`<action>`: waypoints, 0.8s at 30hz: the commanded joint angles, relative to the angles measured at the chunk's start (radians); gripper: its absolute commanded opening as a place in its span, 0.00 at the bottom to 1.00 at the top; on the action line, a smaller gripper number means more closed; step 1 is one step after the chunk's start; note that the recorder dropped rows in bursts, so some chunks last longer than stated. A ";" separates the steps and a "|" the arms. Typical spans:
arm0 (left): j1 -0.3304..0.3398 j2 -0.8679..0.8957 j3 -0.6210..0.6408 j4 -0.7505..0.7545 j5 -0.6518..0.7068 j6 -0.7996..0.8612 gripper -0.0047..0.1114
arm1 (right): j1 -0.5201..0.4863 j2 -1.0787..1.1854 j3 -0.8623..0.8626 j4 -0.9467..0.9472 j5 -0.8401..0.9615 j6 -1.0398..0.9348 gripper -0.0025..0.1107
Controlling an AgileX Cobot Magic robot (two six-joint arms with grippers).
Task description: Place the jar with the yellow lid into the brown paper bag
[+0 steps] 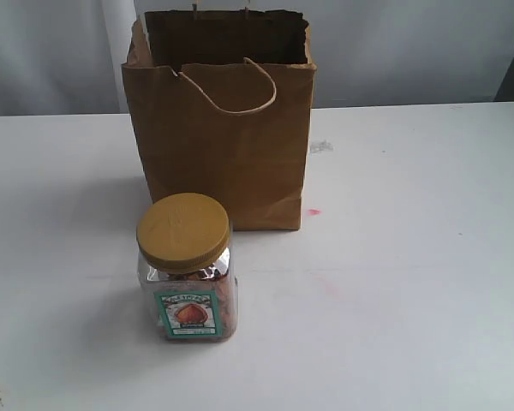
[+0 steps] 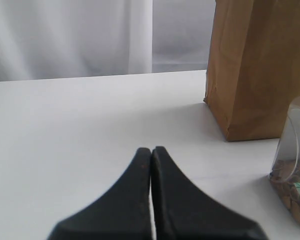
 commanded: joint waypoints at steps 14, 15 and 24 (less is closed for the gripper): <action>-0.005 0.003 -0.002 -0.004 -0.009 -0.004 0.05 | -0.009 -0.002 0.004 -0.002 -0.302 0.001 0.02; -0.005 0.003 -0.002 -0.004 -0.009 -0.004 0.05 | -0.009 -0.002 0.004 -0.002 -0.323 0.004 0.02; -0.005 0.003 -0.002 -0.004 -0.009 -0.004 0.05 | -0.009 -0.002 -0.035 0.192 -0.361 0.008 0.02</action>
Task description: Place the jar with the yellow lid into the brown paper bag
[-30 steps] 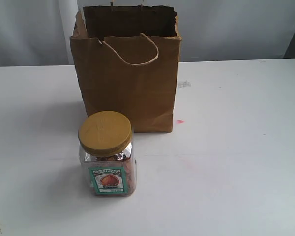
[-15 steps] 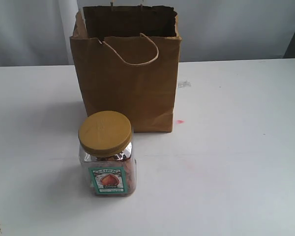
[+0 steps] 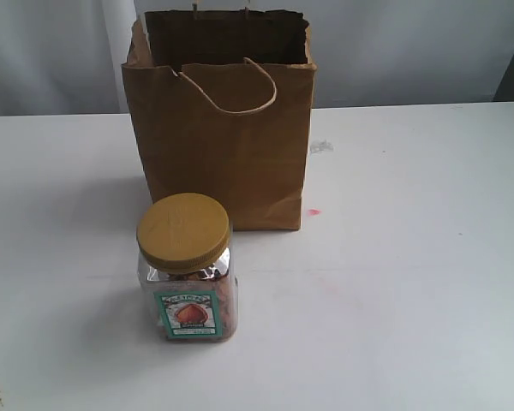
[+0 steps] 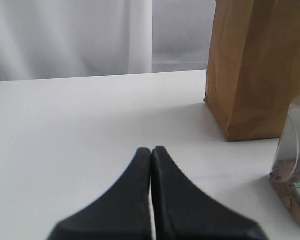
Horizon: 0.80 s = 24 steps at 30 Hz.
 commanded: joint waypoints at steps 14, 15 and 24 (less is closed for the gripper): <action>-0.005 0.003 -0.002 -0.004 -0.009 -0.004 0.05 | -0.009 0.475 -0.519 0.074 0.691 -0.010 0.02; -0.005 0.003 -0.002 -0.004 -0.009 -0.004 0.05 | -0.009 0.504 -0.535 0.110 0.691 -0.042 0.02; -0.005 0.003 -0.002 -0.004 -0.009 -0.004 0.05 | -0.008 0.899 -0.810 0.339 0.826 -0.186 0.02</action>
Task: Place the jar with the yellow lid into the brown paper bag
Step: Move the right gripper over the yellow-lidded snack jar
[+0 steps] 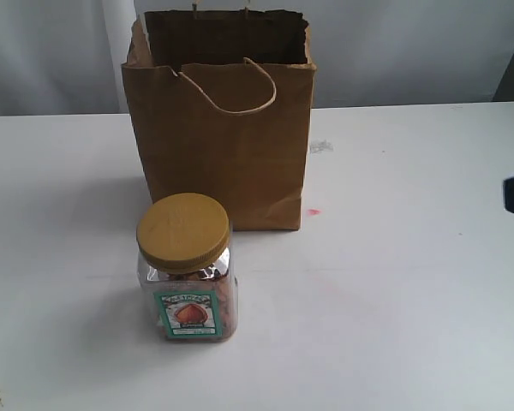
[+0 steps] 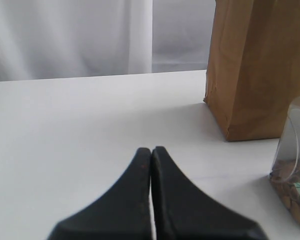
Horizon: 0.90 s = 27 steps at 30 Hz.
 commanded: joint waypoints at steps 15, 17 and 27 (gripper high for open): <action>-0.005 0.003 -0.002 -0.004 -0.009 -0.004 0.05 | 0.331 0.645 -0.632 -0.161 0.264 0.195 0.02; -0.005 0.003 -0.002 -0.004 -0.009 -0.004 0.05 | 0.383 0.696 -0.687 -0.188 0.261 0.234 0.02; -0.005 0.003 -0.002 -0.004 -0.009 -0.004 0.05 | 0.574 0.961 -0.941 -0.345 0.374 0.398 0.02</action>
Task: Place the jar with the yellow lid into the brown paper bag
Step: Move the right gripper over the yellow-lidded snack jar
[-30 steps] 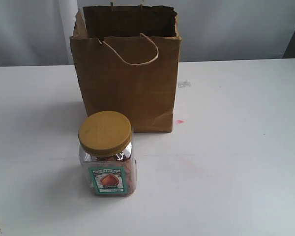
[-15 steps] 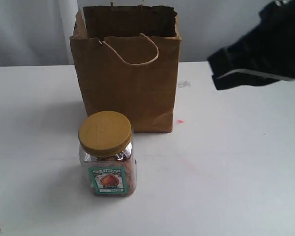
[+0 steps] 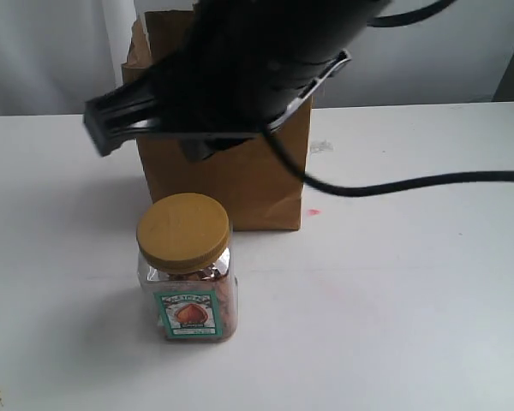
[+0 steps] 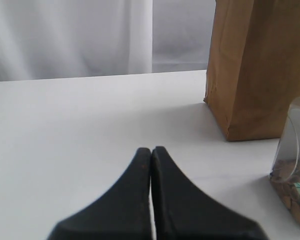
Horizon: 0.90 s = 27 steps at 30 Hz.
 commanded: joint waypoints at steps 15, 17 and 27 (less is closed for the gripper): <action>-0.005 0.003 -0.002 -0.004 -0.009 -0.004 0.05 | 0.065 0.257 -0.153 -0.121 0.094 0.101 0.02; -0.005 0.003 -0.002 -0.004 -0.009 -0.004 0.05 | 0.065 0.257 -0.153 -0.123 0.094 0.101 0.02; -0.005 0.003 -0.002 -0.004 -0.009 -0.004 0.05 | 0.065 0.257 -0.153 -0.123 0.091 0.101 0.28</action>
